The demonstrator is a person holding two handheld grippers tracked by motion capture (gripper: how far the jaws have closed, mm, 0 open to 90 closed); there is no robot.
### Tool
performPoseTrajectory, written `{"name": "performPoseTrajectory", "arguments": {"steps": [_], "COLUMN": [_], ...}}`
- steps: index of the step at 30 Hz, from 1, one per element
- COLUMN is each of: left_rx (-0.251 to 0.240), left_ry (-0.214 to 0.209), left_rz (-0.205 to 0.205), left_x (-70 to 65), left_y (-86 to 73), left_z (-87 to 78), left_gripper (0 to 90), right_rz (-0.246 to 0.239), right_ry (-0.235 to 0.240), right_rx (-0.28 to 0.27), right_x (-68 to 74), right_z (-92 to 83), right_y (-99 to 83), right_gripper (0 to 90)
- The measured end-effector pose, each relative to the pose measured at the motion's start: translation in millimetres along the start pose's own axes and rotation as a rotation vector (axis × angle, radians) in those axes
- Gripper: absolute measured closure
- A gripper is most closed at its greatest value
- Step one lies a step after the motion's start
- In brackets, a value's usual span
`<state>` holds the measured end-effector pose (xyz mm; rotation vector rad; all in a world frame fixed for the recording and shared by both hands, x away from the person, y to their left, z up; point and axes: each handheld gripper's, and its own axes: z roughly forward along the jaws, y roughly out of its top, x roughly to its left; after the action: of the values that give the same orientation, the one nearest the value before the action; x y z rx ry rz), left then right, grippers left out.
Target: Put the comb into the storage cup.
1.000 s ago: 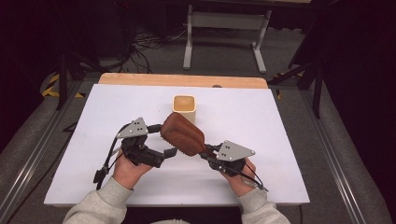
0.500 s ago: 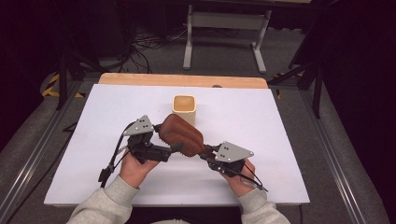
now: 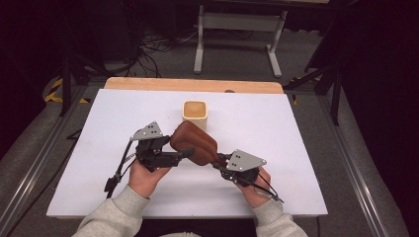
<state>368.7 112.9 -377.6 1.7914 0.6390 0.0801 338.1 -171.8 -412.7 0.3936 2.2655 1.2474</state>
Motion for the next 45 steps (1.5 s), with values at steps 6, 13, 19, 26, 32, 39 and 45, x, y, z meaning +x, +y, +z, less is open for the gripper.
{"name": "performPoseTrajectory", "arguments": {"steps": [6, 13, 19, 26, 32, 39, 45], "left_rx": [0.03, 0.014, -0.005, -0.017, -0.024, -0.017, -0.022], "left_ry": [-0.044, -0.104, -0.118, -0.116, -0.072, -0.041, -0.017], "left_rz": [0.053, 0.049, 0.09, 0.103, 0.141, 0.169, 0.199], "left_x": [-3.4, -4.5, -13.4, -16.8, -19.1, -22.2, -23.3], "left_y": [-0.1, 0.8, 6.0, 19.5, 34.1, 46.1, 58.8], "left_z": [0.4, -3.9, -6.9, -14.6, -23.0, -26.1, -31.1], "left_gripper": [49.2, 55.2, 60.8, 60.8, 60.8, 60.8, 60.7], "right_rz": [-0.011, -0.003, 0.004, 0.016, 0.086, 0.151, 0.184], "right_ry": [-0.004, 0.008, 0.022, 0.022, 0.043, 0.058, 0.031], "right_rx": [0.038, 0.03, 0.005, -0.037, -0.077, -0.104, -0.122], "right_x": [-0.4, -2.5, -2.7, -5.2, -12.8, -22.0, -30.8], "right_z": [2.7, 3.5, 2.7, -2.0, -7.5, -17.9, -29.2], "right_y": [-1.8, -2.7, -2.0, -1.1, -2.3, -6.8, -14.5], "right_gripper": [69.5, 68.4, 68.3, 54.7, 39.1, 17.6, 5.3]}}
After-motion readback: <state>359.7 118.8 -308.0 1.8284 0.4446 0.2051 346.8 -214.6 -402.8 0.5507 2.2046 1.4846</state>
